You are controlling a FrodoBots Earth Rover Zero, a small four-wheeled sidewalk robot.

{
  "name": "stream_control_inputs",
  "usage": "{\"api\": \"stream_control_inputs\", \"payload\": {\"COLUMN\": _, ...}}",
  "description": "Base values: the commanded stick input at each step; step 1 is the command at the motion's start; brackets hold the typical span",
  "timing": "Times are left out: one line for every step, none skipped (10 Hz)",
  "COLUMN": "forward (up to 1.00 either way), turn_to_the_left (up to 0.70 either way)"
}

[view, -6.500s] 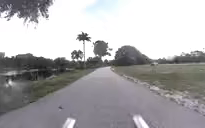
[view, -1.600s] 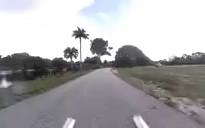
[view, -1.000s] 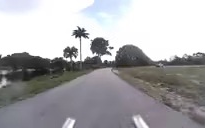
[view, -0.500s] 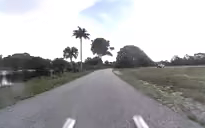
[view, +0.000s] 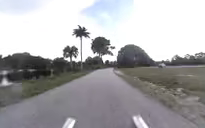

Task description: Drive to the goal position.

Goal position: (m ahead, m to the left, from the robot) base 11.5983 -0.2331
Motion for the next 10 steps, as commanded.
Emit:
{"api": "stream_control_inputs", "payload": {"forward": 0.85, "turn_to_the_left": 0.00}}
{"api": "stream_control_inputs", "payload": {"forward": 0.85, "turn_to_the_left": 0.00}}
{"api": "stream_control_inputs", "payload": {"forward": 0.85, "turn_to_the_left": 0.00}}
{"api": "stream_control_inputs", "payload": {"forward": 0.85, "turn_to_the_left": 0.00}}
{"api": "stream_control_inputs", "payload": {"forward": 0.85, "turn_to_the_left": 0.00}}
{"api": "stream_control_inputs", "payload": {"forward": 0.85, "turn_to_the_left": 0.00}}
{"api": "stream_control_inputs", "payload": {"forward": 0.85, "turn_to_the_left": 0.00}}
{"api": "stream_control_inputs", "payload": {"forward": 0.85, "turn_to_the_left": 0.00}}
{"api": "stream_control_inputs", "payload": {"forward": 0.85, "turn_to_the_left": 0.00}}
{"api": "stream_control_inputs", "payload": {"forward": 0.85, "turn_to_the_left": 0.00}}
